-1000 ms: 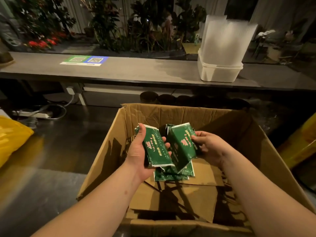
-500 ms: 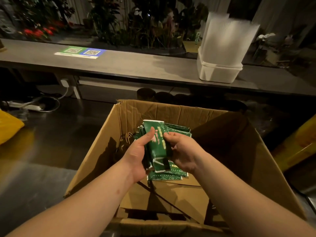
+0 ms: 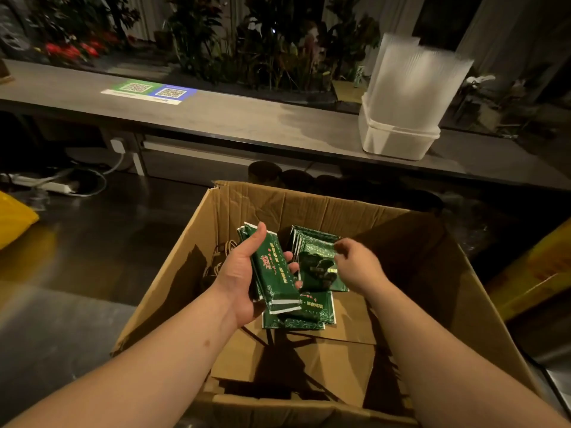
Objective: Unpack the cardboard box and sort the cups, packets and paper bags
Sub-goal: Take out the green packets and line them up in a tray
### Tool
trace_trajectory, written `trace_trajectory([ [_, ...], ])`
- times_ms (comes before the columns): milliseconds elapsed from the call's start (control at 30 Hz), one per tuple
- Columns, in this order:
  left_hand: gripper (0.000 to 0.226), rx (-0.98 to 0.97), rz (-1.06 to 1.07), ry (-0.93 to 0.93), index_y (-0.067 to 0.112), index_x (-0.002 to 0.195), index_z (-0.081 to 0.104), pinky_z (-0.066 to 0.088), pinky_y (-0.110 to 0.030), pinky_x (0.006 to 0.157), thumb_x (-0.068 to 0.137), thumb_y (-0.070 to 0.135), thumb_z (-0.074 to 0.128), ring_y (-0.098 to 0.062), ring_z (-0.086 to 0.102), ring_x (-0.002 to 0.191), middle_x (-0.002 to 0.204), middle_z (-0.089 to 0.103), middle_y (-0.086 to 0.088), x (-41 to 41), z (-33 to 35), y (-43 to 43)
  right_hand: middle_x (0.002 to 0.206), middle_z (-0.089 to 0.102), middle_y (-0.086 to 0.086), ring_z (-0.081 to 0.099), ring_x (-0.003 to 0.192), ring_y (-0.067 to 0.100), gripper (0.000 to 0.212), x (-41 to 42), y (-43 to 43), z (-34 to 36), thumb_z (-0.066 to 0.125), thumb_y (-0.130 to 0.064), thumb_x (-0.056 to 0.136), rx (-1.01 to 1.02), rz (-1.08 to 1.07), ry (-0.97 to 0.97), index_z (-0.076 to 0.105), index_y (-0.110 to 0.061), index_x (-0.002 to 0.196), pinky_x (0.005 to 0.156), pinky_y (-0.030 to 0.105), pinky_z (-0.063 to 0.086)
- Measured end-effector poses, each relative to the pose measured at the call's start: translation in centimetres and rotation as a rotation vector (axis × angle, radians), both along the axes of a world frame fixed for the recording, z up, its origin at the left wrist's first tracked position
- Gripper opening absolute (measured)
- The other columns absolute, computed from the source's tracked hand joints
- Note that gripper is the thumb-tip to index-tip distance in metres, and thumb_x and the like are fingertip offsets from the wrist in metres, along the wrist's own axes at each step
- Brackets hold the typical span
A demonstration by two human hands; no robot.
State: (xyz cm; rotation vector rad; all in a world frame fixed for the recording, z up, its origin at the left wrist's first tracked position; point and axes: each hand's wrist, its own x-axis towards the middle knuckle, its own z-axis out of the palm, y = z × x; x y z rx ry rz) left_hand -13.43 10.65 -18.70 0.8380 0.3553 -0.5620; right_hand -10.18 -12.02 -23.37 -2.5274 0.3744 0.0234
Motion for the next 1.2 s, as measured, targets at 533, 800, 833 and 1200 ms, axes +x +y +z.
trace_trajectory([
  [533,0.068,-0.014,-0.003,-0.049,0.005,0.129,0.065,0.052,-0.054,0.099,0.081,0.054,0.067,-0.034,0.065,0.117,0.132,0.066,-0.018,-0.1,-0.3,0.2,0.128,0.061,0.005,0.060,0.115,0.024,0.047,-1.1,-0.8,-2.8,0.077,-0.032,0.089,-0.037,0.092,0.287,0.052,-0.024,0.127,0.102,0.047,0.051],
  [800,0.054,-0.035,-0.059,-0.055,0.002,0.118,0.070,0.041,-0.059,0.113,0.082,0.041,0.062,-0.037,0.064,0.120,0.123,0.070,-0.021,-0.6,0.1,0.3,0.115,0.071,0.019,0.072,0.092,0.027,0.017,-2.6,0.6,5.9,0.056,-0.009,0.102,1.139,-0.242,0.086,0.064,-0.005,0.116,0.067,0.036,0.060],
  [833,0.055,-0.064,-0.066,-0.043,0.002,0.120,0.070,0.038,-0.060,0.114,0.083,0.041,0.061,-0.038,0.062,0.119,0.121,0.069,-0.020,-0.5,0.1,0.3,0.111,0.072,0.019,0.073,0.089,0.027,0.017,-2.9,1.5,6.9,0.056,-0.009,0.102,1.259,-0.259,0.115,0.065,-0.004,0.115,0.065,0.034,0.060],
  [1200,0.047,-0.018,-0.045,-0.057,0.005,0.121,0.071,0.049,-0.058,0.103,0.082,0.032,0.066,-0.045,0.066,0.116,0.126,0.068,-0.025,-0.4,0.1,0.7,0.072,0.067,-0.001,0.063,0.067,0.014,0.037,-2.6,6.9,4.6,0.064,-0.047,0.096,0.388,0.092,-0.207,0.069,-0.014,0.082,0.066,0.041,0.055],
])
